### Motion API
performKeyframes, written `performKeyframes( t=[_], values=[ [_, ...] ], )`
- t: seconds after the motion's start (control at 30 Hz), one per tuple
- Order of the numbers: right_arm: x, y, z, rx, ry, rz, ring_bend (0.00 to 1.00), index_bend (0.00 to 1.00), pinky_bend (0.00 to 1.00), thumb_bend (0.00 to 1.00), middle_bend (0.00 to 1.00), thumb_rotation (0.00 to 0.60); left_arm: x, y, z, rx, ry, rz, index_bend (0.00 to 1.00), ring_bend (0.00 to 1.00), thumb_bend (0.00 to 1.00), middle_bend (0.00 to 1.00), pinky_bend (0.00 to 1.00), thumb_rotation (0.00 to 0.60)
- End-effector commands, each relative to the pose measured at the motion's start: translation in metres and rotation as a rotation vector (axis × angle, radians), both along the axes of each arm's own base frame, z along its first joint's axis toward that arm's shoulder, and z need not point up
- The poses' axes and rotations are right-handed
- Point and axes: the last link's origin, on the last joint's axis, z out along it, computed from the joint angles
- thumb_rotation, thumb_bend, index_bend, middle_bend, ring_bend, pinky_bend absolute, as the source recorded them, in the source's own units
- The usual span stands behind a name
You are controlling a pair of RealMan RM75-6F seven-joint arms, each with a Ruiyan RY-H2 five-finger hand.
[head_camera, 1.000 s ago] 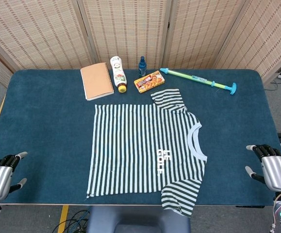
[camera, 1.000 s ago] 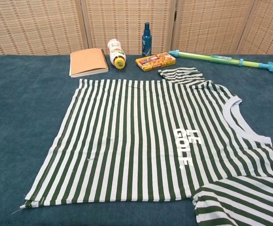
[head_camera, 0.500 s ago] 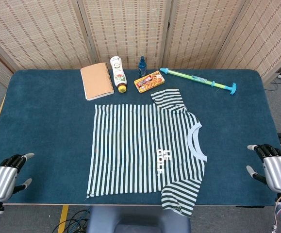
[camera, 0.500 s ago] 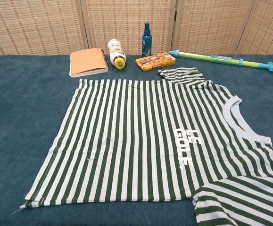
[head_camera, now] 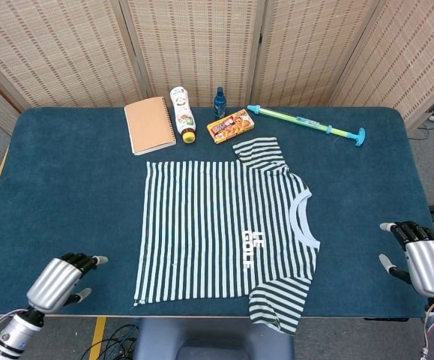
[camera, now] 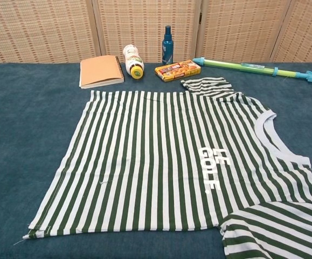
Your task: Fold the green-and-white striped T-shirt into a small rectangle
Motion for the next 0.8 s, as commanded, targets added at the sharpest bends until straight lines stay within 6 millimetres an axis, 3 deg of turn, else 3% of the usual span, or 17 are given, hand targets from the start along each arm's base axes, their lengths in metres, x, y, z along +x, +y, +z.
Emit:
performKeyframes(
  t=[0.03,0.13,0.3,0.6,0.8],
  values=[
    [-0.001,0.0,0.0,0.003,0.0,-0.002,0.3,0.29,0.35,0.24,0.36,0.6,0.007,0.002,-0.015,-0.062,-0.005,-0.032,0.33,0.53,0.17,0.59,0.69,0.6],
    [-0.002,0.001,0.001,0.004,-0.001,-0.007,0.3,0.29,0.35,0.24,0.36,0.6,0.012,0.004,-0.029,-0.123,0.001,-0.061,0.36,0.61,0.17,0.67,0.82,0.6],
    [-0.004,0.001,0.001,0.006,-0.001,-0.013,0.31,0.29,0.35,0.23,0.36,0.6,0.019,0.004,-0.051,-0.189,0.023,-0.102,0.4,0.73,0.17,0.8,0.93,0.6],
    [-0.007,0.001,0.0,0.014,-0.003,-0.024,0.31,0.29,0.35,0.24,0.36,0.6,0.03,0.008,-0.086,-0.237,0.048,-0.106,0.41,0.83,0.17,0.86,0.97,0.6],
    [-0.01,0.002,-0.001,0.017,-0.005,-0.033,0.31,0.29,0.35,0.24,0.36,0.6,0.033,0.009,-0.1,-0.25,0.06,-0.083,0.41,0.85,0.17,0.88,0.97,0.6]
  ],
)
